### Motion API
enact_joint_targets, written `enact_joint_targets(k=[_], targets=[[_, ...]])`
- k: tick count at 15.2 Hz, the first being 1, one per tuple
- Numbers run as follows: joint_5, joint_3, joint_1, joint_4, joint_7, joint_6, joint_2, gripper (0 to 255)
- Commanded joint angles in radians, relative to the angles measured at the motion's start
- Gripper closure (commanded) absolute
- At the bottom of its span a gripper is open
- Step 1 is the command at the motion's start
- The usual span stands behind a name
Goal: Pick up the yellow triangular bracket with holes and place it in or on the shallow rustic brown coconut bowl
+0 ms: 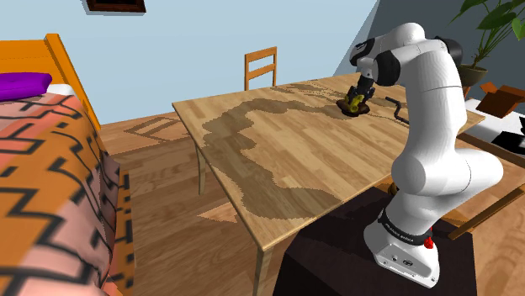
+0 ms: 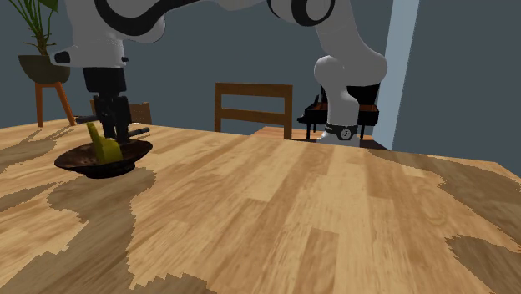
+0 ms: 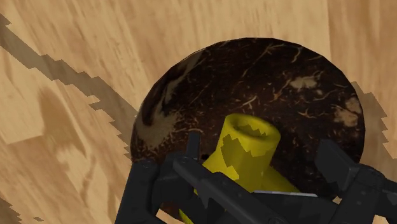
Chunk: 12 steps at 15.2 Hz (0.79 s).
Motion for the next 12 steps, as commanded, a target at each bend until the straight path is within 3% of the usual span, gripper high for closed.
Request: enact_joint_targets(k=[1, 5, 12], targets=[[0.0, 0.0, 0.0, 0.0, 0.0, 0.0, 0.0, 0], [-0.02, -0.014, -0.008, 0.066, 0.016, -0.099, -0.038, 0], [-0.02, -0.014, -0.008, 0.066, 0.016, -0.099, -0.038, 0]])
